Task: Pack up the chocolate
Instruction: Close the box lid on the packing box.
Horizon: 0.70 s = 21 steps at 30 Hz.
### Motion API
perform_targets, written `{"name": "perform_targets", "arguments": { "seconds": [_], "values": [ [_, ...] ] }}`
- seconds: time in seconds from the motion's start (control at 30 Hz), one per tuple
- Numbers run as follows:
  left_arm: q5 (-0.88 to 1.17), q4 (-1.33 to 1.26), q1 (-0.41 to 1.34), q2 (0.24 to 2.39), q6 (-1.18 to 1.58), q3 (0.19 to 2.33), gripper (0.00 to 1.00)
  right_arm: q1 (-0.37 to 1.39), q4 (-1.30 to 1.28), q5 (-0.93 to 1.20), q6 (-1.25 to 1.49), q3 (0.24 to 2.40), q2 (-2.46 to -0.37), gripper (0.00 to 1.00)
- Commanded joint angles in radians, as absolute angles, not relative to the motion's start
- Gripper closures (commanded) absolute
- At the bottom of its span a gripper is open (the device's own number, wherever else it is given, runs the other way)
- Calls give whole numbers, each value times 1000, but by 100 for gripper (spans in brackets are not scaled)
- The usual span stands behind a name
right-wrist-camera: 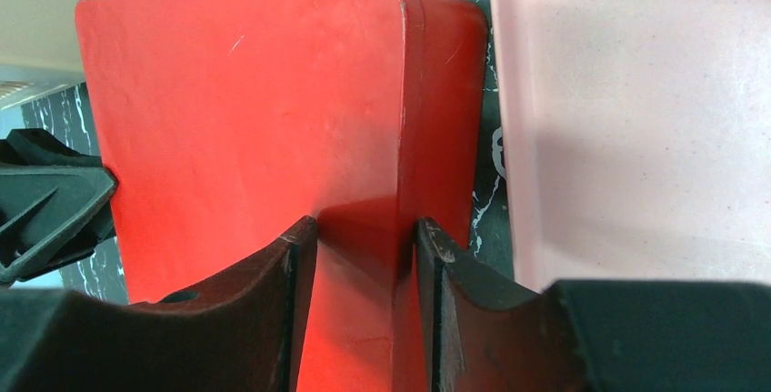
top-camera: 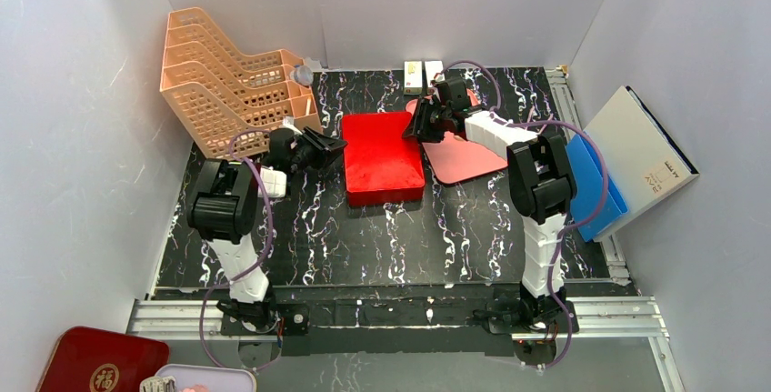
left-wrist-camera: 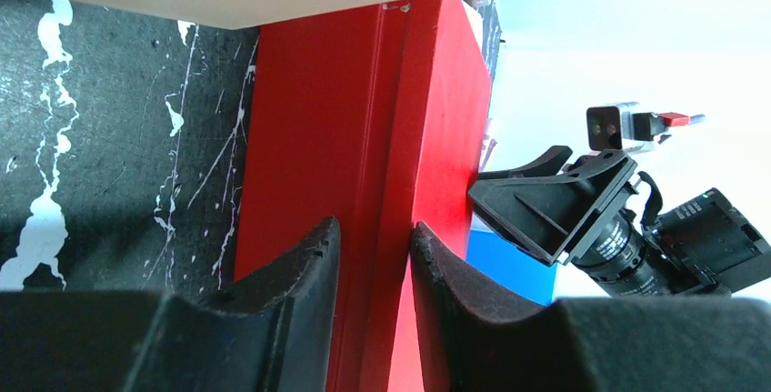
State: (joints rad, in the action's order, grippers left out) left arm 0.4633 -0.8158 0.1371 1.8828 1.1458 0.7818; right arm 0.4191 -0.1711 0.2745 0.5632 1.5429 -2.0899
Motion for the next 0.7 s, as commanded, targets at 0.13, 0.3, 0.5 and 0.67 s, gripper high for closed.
{"name": "perform_targets", "arguments": {
  "seconds": [0.13, 0.3, 0.5, 0.67],
  "values": [
    [466, -496, 233, 1902, 1033, 741, 71, 463, -258, 304, 529, 1486, -2095, 51],
    [438, -479, 254, 1893, 1046, 720, 71, 462, -269, 310, 522, 1483, -2096, 51],
    [413, -444, 276, 1899, 1044, 729, 73, 462, -278, 319, 525, 1496, -2109, 52],
    [382, -336, 290, 1914, 1015, 776, 95, 462, -300, 350, 531, 1519, -2144, 61]
  ]
}}
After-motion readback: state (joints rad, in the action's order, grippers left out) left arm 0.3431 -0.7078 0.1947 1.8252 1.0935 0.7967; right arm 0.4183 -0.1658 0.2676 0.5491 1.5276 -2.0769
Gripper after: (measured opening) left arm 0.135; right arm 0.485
